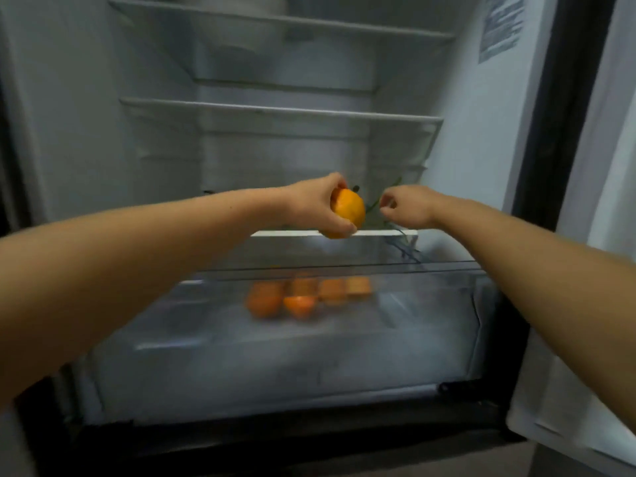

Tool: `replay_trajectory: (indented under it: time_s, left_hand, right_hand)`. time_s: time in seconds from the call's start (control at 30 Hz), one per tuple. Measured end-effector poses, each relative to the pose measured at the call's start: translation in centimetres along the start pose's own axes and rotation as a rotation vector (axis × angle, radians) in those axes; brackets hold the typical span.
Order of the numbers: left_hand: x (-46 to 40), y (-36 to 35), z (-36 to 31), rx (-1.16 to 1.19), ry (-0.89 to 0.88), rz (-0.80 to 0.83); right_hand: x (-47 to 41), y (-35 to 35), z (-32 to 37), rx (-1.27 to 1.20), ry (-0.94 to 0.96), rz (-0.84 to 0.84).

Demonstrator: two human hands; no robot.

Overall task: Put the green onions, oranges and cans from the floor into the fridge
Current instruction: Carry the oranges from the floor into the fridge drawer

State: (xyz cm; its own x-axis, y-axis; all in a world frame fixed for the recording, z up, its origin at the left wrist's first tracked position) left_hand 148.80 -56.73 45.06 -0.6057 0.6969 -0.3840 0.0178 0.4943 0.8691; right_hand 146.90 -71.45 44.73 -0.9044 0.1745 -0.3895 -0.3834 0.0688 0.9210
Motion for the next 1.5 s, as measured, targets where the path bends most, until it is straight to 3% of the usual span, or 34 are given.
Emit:
replay_trajectory:
  time_s: [0.23, 0.37, 0.6, 0.8, 0.93, 1.03, 1.17, 1.33, 1.5]
  left_hand:
    - [-4.1, -11.9, 2.5, -0.183, -0.210, 0.607]
    - [-4.3, -16.4, 3.6, -0.204, -0.287, 0.739]
    - [-4.0, -19.2, 3.7, -0.505, -0.571, 0.675]
    - [-4.3, -19.8, 4.6, -0.538, -0.618, 0.682]
    - [-4.3, -19.0, 4.4, -0.609, -0.621, 0.773]
    - [-5.1, -16.7, 3.4, -0.563, -0.526, 0.822]
    - [-6.2, -11.0, 1.7, -0.456, -0.319, 0.726]
    - [-2.7, -4.9, 2.3, -0.515, -0.049, 0.597]
    - [2.8, -2.4, 2.5, -0.496, 0.123, 0.318]
  right_hand:
    - [-7.1, -6.7, -0.7, 0.277, 0.145, 0.330]
    - [-8.9, -8.3, -1.1, 0.387, 0.183, 0.356]
    - [-9.0, -8.7, -0.8, 0.513, 0.202, 0.219]
    - [-8.9, -9.1, -0.9, 0.561, 0.209, 0.210]
    - [-8.8, -8.9, -0.7, 0.566, 0.204, 0.223]
    - [-8.5, -8.8, -0.6, 0.565, 0.202, 0.248]
    - [-8.7, -8.7, -1.1, 0.497, 0.182, 0.360]
    - [-6.5, -7.2, -0.1, 0.181, 0.118, 0.580]
    - [-2.0, -3.9, 5.8, -0.055, 0.305, 0.234]
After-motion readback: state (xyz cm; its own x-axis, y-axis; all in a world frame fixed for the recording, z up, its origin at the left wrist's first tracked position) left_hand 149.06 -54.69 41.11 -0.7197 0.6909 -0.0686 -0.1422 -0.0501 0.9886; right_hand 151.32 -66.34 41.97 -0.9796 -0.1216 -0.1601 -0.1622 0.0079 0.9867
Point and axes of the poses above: each hand's wrist, its own x-axis away from the middle knuckle, its own y-axis out of the back of the hand, z = x × y, the point moved 7 cm from there along -x, towards the middle knuckle, and after that the axes turned 3 degrees about -z, right-handed, at the moved point
